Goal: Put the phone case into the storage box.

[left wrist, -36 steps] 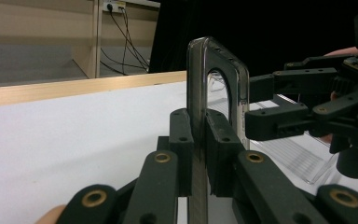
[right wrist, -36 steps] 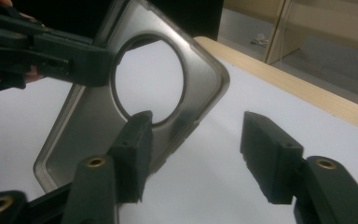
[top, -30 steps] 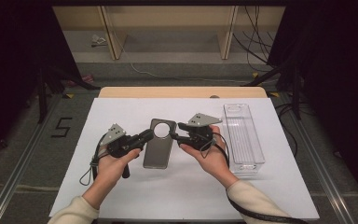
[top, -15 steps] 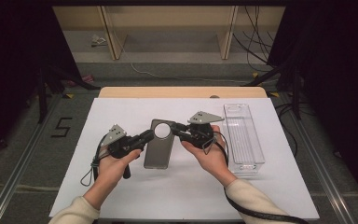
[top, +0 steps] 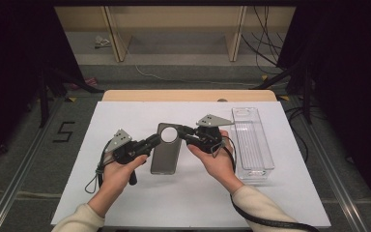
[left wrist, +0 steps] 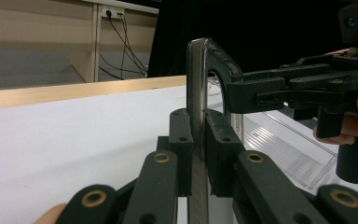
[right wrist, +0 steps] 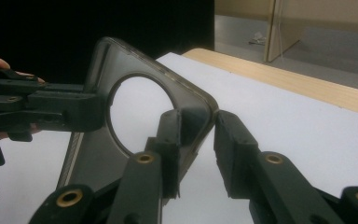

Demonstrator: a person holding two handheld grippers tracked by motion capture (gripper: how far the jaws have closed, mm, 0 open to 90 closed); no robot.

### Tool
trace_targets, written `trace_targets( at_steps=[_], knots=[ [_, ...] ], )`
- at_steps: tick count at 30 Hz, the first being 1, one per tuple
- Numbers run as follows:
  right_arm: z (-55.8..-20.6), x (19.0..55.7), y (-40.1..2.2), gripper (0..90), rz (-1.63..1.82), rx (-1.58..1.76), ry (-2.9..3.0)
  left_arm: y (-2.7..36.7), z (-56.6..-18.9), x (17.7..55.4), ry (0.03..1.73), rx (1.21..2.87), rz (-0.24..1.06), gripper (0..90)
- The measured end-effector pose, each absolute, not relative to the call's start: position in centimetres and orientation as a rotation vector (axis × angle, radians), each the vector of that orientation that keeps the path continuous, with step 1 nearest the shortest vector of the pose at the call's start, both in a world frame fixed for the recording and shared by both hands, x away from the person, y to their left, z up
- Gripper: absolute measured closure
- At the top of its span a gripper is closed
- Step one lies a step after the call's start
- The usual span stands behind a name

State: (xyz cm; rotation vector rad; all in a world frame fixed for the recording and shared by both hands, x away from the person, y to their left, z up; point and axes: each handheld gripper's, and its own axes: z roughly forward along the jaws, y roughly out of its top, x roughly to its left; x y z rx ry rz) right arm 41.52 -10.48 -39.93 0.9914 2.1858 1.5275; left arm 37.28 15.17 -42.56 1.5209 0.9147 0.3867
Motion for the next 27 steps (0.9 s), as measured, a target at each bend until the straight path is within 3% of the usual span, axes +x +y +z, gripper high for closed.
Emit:
trace_targets(
  at_steps=[18, 27],
  knots=[
    [-38.9, 41.1, -10.8, 84.5, 1.558, 1.023, 2.126, 14.7, -42.7, 37.1, 0.904, 1.559, 0.411, 81.2],
    [-38.1, 40.5, -10.7, 85.1, 1.543, 0.991, 2.107, 14.3, -42.5, 37.0, 0.886, 1.599, 0.449, 79.2]
  ],
)
